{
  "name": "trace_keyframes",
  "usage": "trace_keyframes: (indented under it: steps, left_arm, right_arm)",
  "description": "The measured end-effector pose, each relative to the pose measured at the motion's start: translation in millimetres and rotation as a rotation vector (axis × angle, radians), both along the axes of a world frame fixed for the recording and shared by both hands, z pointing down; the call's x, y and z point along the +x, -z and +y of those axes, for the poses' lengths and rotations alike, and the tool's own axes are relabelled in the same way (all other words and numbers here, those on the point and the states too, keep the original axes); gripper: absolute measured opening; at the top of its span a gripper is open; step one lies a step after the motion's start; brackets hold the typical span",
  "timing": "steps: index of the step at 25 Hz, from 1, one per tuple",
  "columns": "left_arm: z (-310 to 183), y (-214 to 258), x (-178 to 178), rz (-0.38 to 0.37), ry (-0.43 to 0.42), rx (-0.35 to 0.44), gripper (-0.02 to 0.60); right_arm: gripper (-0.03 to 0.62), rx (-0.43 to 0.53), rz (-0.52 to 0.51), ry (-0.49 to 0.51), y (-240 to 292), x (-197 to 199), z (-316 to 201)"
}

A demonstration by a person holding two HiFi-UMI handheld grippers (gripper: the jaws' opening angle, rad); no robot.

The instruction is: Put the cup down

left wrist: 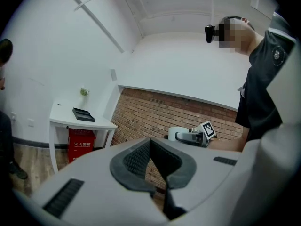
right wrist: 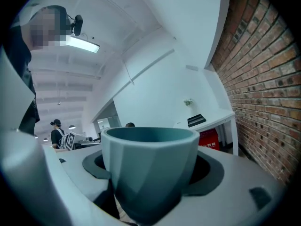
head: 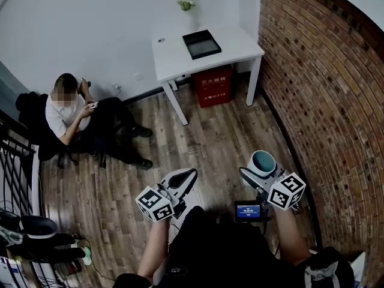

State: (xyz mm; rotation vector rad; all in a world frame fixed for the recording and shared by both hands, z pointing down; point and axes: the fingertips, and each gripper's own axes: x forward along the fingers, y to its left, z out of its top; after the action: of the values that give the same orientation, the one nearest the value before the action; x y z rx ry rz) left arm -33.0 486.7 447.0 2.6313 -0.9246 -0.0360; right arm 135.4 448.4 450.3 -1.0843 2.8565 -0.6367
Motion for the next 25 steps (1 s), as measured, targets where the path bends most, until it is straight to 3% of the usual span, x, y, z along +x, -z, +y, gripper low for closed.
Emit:
trace_keyframes:
  steps: [7,14,21,25]
  left_arm:
    - [-65.6,-14.3,-8.1,0.013,0.001,-0.013,0.006]
    - [-181.2,-25.3,-21.5,0.035,-0.050,-0.011,0.006]
    - [-300.6,-14.8,-54.0,-0.010,-0.114,0.010,0.006]
    - [-349.7,-14.4,-71.2,0.009,-0.118,0.001,0.006]
  right_arm:
    - [0.410,-0.020,0.018,-0.017,-15.4,-0.1,-53.7]
    - [0.410,-0.029,0.044,-0.087,-19.4,-7.9,-152.6]
    - [0.410,0.005,0.036,-0.115,9.0,-53.5,-272.4]
    - [0.410,-0.005,0.042,-0.108,10.3,-78.4,-315.8]
